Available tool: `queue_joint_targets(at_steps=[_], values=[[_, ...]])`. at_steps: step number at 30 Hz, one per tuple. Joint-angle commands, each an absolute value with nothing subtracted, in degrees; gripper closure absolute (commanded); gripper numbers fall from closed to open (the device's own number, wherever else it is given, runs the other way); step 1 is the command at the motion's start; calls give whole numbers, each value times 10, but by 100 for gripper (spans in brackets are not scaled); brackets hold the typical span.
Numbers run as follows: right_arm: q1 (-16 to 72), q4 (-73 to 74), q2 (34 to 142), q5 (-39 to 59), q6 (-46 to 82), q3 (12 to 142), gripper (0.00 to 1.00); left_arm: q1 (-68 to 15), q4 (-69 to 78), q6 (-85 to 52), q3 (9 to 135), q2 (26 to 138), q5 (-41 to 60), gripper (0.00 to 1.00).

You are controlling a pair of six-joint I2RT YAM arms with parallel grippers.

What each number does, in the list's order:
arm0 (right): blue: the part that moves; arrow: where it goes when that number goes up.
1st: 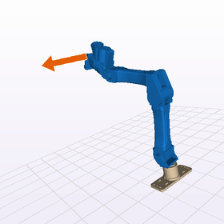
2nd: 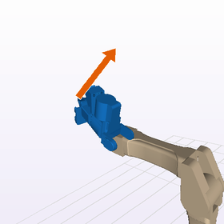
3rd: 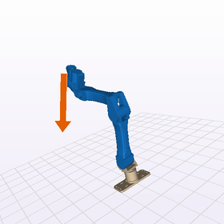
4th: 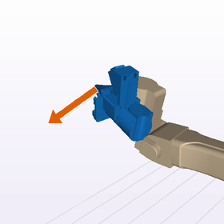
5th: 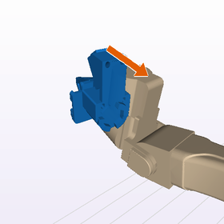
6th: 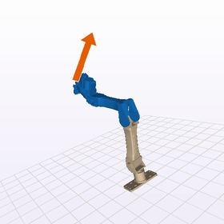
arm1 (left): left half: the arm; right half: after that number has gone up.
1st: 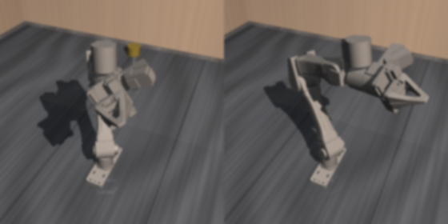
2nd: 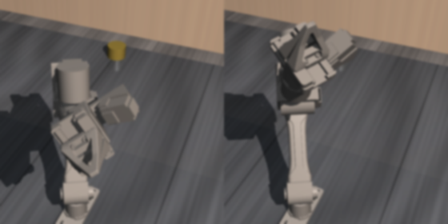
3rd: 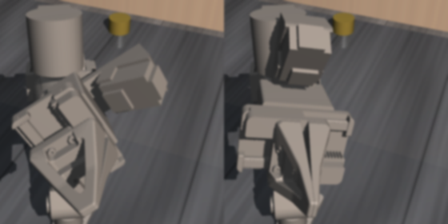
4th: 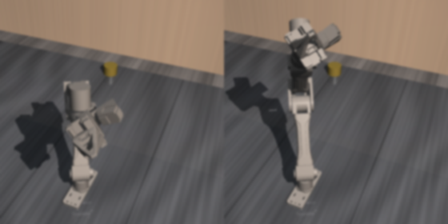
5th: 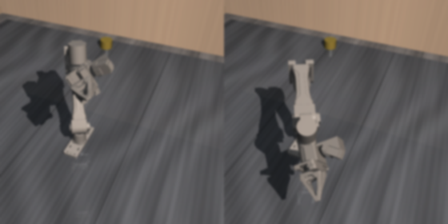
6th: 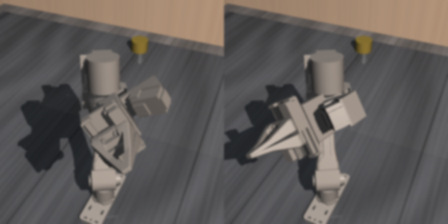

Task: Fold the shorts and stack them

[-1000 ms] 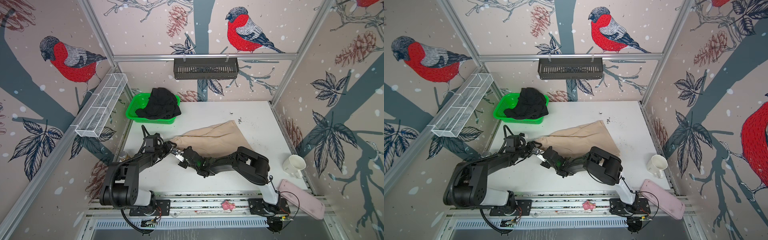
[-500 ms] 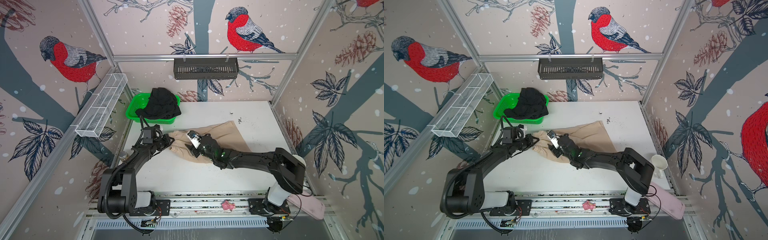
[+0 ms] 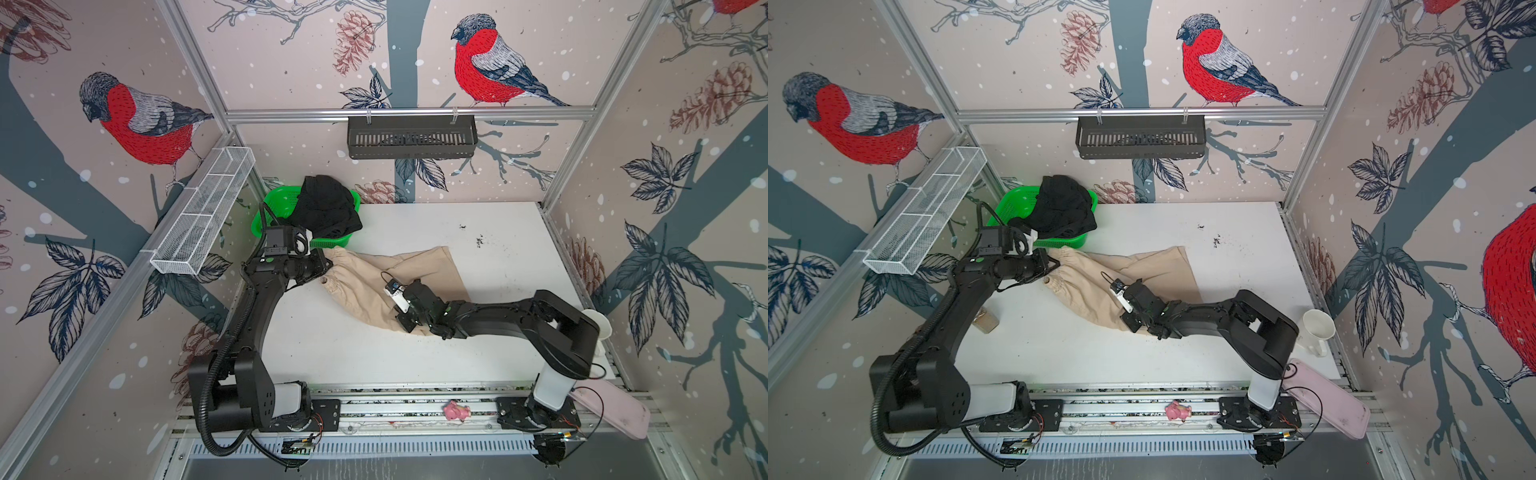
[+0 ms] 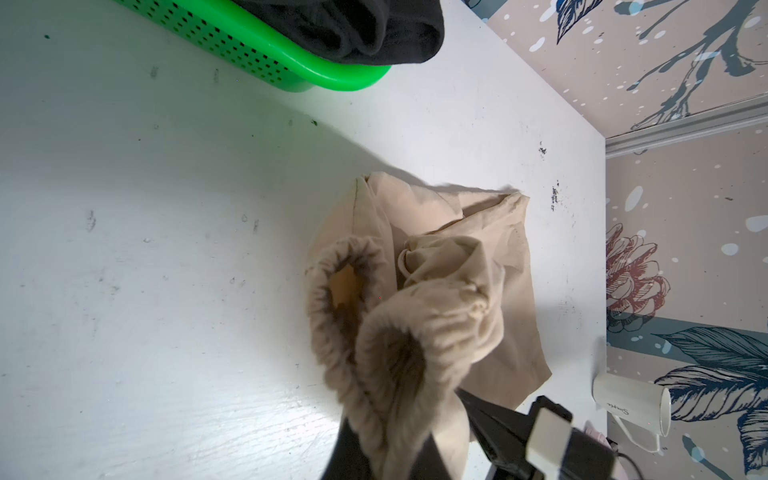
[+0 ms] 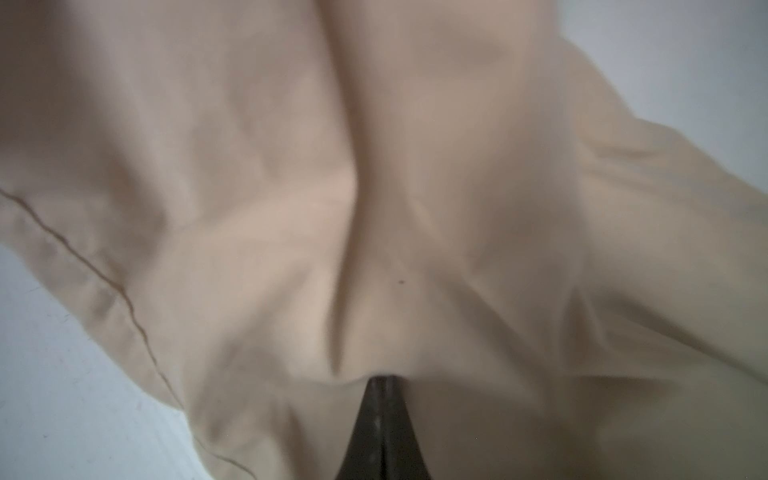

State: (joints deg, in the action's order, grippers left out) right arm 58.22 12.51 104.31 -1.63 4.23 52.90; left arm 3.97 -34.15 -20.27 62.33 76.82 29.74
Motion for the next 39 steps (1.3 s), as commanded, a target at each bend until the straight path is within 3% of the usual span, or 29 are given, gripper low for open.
queue_joint_targets(at_steps=[1, 5, 9, 14, 21, 30, 39], values=[[609, 147, 1089, 45, 43, 567, 98, 40, -379, -183, 637, 774, 300, 100], [621, 138, 1127, 76, 68, 607, 97, 41, -398, -171, 660, 779, 284, 100], [621, 104, 1123, 128, 90, 675, 87, 50, -446, -140, 708, 802, 244, 100], [591, 107, 1091, 107, 83, 723, 81, 62, -493, -107, 758, 831, 199, 100], [532, 75, 1124, 86, 53, 753, 97, 62, -491, -101, 756, 833, 203, 100], [542, 44, 1178, 134, 20, 776, 98, 62, -508, -102, 778, 812, 186, 100], [530, 45, 1253, 78, 27, 876, 98, 62, -496, -109, 747, 773, 214, 100]])
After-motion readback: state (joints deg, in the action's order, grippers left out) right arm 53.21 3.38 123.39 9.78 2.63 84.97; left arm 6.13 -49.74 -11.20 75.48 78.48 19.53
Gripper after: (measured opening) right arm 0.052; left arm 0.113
